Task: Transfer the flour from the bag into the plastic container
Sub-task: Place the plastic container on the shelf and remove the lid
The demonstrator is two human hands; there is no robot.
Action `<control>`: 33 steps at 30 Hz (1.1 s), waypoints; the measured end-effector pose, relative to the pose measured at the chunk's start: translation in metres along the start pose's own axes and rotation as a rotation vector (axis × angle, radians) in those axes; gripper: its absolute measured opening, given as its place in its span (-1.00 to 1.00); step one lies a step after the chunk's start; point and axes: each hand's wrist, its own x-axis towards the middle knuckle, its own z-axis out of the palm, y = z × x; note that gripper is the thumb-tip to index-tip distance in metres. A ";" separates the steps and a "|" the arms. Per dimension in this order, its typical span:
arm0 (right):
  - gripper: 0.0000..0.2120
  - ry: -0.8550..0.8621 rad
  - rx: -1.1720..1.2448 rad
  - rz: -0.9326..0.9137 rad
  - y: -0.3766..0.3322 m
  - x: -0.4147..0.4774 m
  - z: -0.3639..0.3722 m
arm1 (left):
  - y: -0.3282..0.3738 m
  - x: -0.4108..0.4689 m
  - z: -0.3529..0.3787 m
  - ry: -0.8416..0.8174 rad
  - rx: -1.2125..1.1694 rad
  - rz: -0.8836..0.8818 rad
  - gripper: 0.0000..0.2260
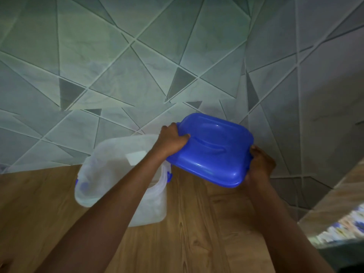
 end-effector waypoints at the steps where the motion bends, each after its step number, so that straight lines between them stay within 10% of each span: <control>1: -0.83 0.012 0.027 0.020 0.003 0.002 -0.006 | 0.002 0.004 0.009 -0.030 0.058 0.011 -0.42; 11: -0.76 -0.028 -0.031 0.313 0.064 -0.001 -0.071 | -0.010 0.057 0.076 -0.308 0.245 -0.079 -0.34; 22: -0.48 -0.236 -0.502 0.666 0.129 0.018 -0.134 | -0.082 0.047 0.177 -0.221 0.140 -0.189 -0.27; 25: -0.13 -0.252 -0.681 0.513 0.161 0.036 -0.144 | -0.103 0.052 0.194 -0.257 0.168 -0.213 -0.31; 33: -0.20 -0.294 -1.086 0.308 0.136 0.025 -0.126 | -0.127 -0.003 0.215 -0.066 0.114 -0.176 -0.36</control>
